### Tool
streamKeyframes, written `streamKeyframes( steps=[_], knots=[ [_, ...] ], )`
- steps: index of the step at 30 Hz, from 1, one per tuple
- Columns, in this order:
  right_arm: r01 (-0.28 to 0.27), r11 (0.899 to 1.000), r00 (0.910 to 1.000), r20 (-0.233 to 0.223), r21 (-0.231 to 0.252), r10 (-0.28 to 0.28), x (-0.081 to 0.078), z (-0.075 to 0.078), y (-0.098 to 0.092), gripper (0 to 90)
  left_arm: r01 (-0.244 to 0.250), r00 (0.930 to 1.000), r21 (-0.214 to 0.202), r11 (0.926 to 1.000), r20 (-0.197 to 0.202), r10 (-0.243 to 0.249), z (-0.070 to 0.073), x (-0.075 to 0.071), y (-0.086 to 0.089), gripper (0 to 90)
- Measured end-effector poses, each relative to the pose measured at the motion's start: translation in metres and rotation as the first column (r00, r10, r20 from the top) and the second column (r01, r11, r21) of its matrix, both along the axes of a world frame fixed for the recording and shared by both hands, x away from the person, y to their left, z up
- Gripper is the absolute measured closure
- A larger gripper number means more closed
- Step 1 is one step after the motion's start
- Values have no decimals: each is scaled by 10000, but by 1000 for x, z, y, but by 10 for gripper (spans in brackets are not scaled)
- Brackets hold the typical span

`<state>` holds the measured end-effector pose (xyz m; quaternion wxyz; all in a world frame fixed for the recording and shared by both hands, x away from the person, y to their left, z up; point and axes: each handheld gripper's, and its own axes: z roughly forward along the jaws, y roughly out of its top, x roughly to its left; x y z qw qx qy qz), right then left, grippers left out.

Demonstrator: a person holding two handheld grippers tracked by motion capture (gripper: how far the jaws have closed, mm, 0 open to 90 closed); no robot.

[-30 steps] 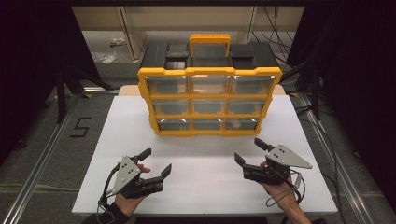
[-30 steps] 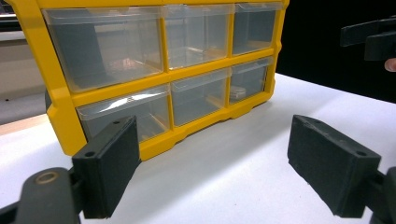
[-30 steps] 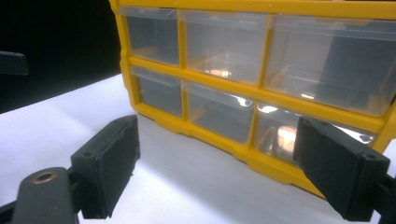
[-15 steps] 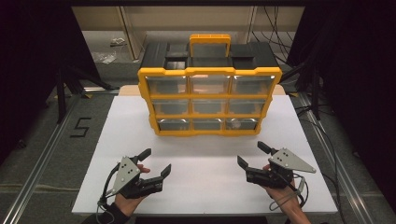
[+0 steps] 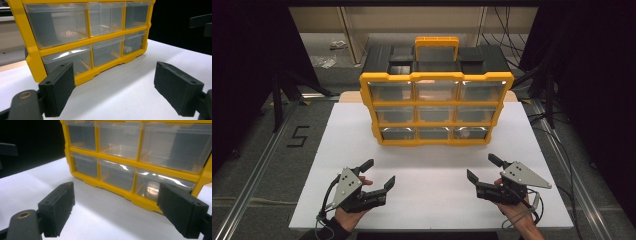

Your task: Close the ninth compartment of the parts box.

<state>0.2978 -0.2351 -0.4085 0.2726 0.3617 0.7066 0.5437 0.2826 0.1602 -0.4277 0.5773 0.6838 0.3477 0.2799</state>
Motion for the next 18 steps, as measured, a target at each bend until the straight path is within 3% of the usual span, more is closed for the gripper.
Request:
streamKeyframes(
  steps=[18],
  knots=[
    [-67, 10000, 10000, 14, -4, 67, 1, 0, 1, 156, 14, 10000, 27, 10000, 30, -15, 0, 0, 0, 163]
  ],
)
